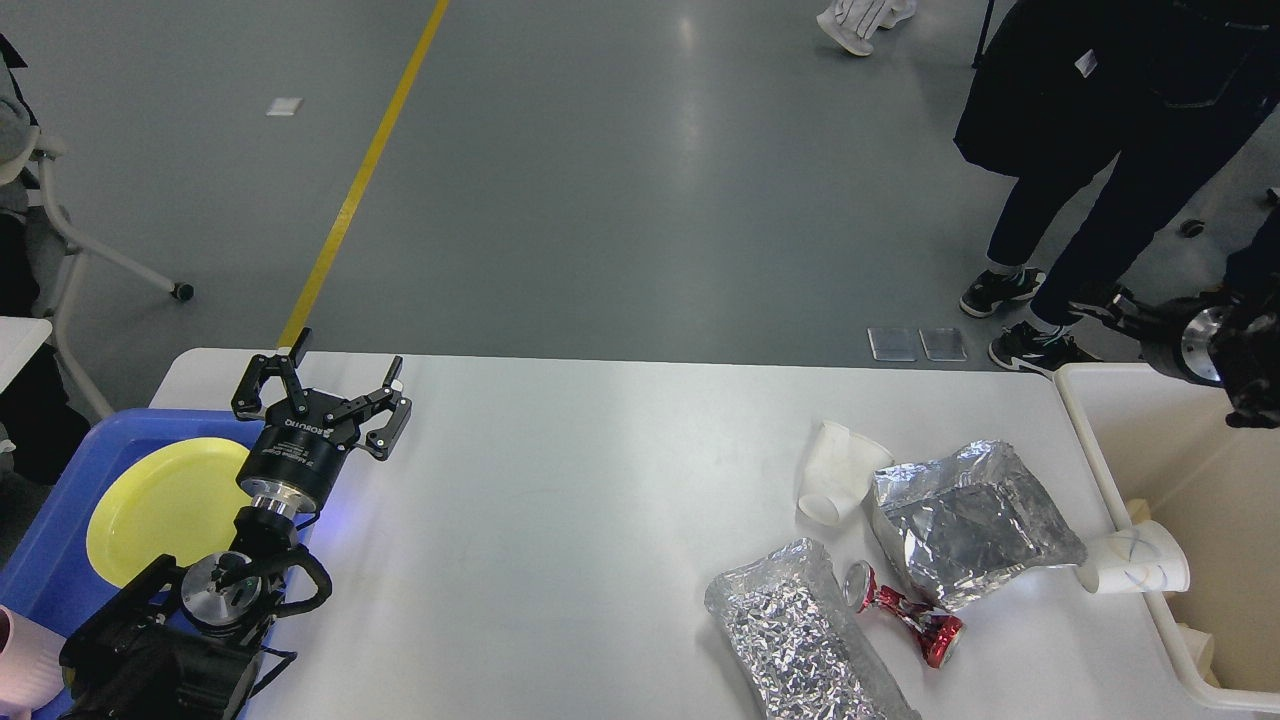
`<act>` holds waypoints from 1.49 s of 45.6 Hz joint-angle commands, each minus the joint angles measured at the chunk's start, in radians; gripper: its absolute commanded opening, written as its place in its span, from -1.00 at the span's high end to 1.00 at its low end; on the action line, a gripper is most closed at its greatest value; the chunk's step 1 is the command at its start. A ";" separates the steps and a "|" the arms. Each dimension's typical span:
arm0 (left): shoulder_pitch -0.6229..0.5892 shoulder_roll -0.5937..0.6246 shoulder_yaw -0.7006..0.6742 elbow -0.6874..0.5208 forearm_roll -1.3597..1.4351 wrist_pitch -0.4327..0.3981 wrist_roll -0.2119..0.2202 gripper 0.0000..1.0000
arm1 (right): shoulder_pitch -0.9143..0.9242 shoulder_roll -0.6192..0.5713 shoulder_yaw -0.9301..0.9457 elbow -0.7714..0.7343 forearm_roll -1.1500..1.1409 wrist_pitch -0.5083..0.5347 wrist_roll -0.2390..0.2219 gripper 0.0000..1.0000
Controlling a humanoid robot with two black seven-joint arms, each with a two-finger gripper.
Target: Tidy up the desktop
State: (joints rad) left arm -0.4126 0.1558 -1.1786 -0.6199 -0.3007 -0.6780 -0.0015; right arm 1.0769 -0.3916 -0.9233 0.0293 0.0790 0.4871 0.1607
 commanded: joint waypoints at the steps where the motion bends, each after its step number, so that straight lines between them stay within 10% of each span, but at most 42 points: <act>1: 0.000 -0.001 0.000 0.000 0.000 0.000 0.000 -0.93 | 0.133 0.002 0.003 0.072 -0.001 0.132 0.000 -1.00; 27: 0.000 0.001 -0.001 0.000 0.000 0.000 0.000 -0.93 | 0.865 -0.079 -0.219 1.406 -0.054 0.001 -0.015 -1.00; 55: 0.000 -0.001 -0.001 0.000 0.000 0.000 0.000 -0.93 | 0.588 -0.164 -0.381 1.212 -0.047 -0.090 -0.047 -1.00; 68: 0.000 -0.001 -0.001 0.000 0.000 0.000 0.000 -0.93 | 0.353 -0.193 -0.355 1.023 0.324 -0.150 -0.095 -1.00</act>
State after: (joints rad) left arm -0.4127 0.1553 -1.1794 -0.6200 -0.3006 -0.6780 -0.0015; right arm 1.5148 -0.5922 -1.2855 1.1383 0.2418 0.3565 0.0863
